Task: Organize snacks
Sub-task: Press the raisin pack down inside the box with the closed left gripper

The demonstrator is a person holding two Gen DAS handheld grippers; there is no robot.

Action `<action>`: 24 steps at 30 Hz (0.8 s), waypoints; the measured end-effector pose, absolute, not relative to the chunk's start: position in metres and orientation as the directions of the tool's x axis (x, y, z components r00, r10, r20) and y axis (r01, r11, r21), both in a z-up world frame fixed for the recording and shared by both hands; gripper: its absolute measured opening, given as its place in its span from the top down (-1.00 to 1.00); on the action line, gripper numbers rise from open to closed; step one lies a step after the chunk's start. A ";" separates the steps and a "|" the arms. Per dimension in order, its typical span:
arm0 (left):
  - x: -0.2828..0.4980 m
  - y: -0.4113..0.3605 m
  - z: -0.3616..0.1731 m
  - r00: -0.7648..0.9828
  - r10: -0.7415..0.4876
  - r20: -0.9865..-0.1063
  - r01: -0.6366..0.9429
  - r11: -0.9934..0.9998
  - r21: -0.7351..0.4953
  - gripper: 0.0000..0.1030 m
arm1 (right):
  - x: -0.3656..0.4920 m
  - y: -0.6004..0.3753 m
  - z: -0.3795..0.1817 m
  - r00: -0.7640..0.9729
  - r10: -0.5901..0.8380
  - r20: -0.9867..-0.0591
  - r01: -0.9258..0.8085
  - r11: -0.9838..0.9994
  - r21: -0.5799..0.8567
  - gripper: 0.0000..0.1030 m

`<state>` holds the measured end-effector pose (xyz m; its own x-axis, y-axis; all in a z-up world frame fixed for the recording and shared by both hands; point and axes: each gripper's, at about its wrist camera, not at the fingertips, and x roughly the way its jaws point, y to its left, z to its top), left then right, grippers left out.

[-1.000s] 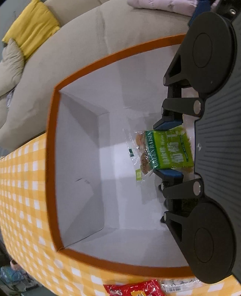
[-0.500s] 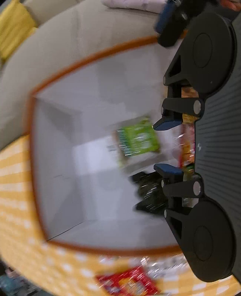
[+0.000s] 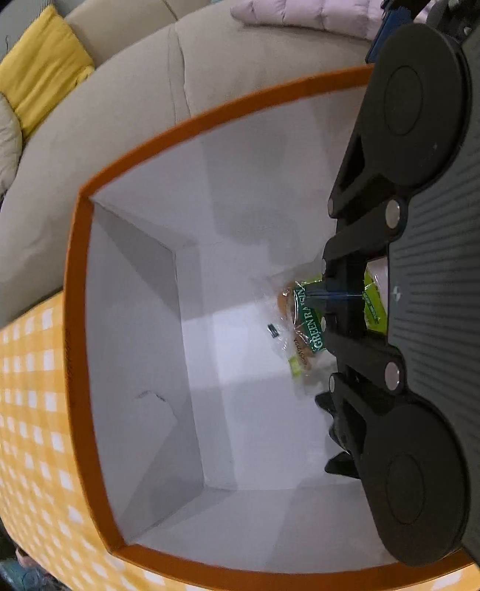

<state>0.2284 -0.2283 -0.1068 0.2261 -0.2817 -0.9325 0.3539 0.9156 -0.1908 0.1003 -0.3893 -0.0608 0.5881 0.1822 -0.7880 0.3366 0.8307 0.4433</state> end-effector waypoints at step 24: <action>0.239 -0.246 -0.115 0.270 -0.206 -0.941 0.409 0.909 -0.081 0.78 | 0.106 -0.385 -0.062 0.577 0.184 -0.796 0.341 0.831 0.439 -0.64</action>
<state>0.2392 -0.2463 -0.1148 0.2702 -0.2056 -0.9406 0.4091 0.9089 -0.0811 0.1057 -0.3853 -0.0621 0.5774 0.1837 -0.7955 0.3406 0.8314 0.4391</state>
